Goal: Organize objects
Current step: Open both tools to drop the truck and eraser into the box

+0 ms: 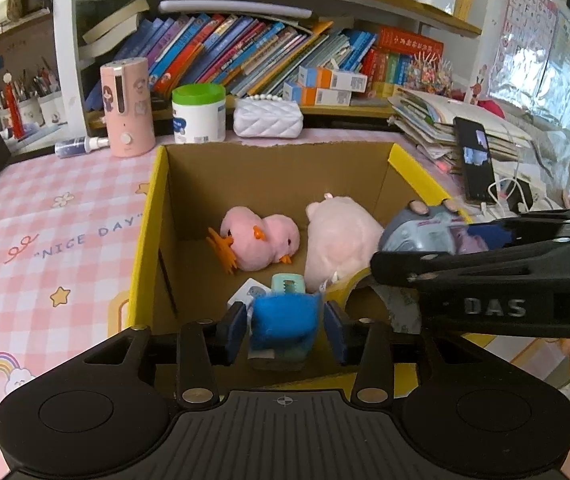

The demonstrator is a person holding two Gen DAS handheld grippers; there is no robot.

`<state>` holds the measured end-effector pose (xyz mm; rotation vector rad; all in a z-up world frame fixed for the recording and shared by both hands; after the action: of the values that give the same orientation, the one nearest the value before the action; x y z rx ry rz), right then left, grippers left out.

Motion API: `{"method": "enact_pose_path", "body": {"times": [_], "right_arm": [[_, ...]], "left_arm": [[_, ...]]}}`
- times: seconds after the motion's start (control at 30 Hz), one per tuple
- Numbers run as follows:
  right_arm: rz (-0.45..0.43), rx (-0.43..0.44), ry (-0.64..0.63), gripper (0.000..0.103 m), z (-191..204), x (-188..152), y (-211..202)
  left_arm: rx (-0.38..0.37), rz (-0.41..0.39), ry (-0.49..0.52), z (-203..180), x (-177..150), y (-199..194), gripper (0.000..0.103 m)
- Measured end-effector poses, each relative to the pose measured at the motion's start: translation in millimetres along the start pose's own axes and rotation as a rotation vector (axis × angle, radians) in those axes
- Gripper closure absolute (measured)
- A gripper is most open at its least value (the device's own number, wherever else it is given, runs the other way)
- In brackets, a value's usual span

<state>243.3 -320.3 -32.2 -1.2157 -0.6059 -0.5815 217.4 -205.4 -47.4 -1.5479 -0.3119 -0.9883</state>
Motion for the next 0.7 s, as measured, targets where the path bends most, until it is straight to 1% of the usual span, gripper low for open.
{"method": "enact_pose_path", "body": {"times": [0.03, 0.07, 0.1, 0.2, 0.33, 0.43, 0.53, 0.7], "right_arm": [[0.005, 0.004, -0.004, 0.042, 0, 0, 1], [0.009, 0.006, -0.005, 0.042, 1, 0, 3], [0.013, 0.006, -0.005, 0.042, 1, -1, 4], [0.026, 0.005, -0.007, 0.042, 0, -2, 8], [0.058, 0.018, -0.037, 0.042, 3, -7, 14], [0.089, 0.027, -0.048, 0.042, 6, -12, 19], [0.096, 0.011, -0.073, 0.042, 9, -13, 23], [0.116, 0.009, -0.107, 0.042, 14, -16, 27]], "left_arm": [[0.015, -0.015, 0.001, 0, 0, -5, 0.043], [0.037, -0.033, -0.002, 0, -1, -10, 0.037], [0.053, -0.056, -0.006, 1, -2, -15, 0.034], [0.046, -0.081, -0.013, 1, -5, -25, 0.034], [0.079, -0.097, -0.019, 4, -7, -37, 0.033], [0.077, -0.102, -0.034, 4, -13, -46, 0.032], [0.093, -0.123, -0.037, 3, -16, -56, 0.030], [0.123, -0.138, -0.058, 7, -19, -70, 0.025]]}}
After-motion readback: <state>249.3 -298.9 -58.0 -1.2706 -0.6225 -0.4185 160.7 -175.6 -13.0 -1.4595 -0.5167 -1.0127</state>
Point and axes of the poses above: each gripper's, at about its wrist camera, not at the fingertips, and y roughly the way its jaws point, z to its left, x to its top, the point moved 8 cm from there along y, roughly the way its jaws point, and after that the axes turned 13 degrees about y, right-handed, at the moved point
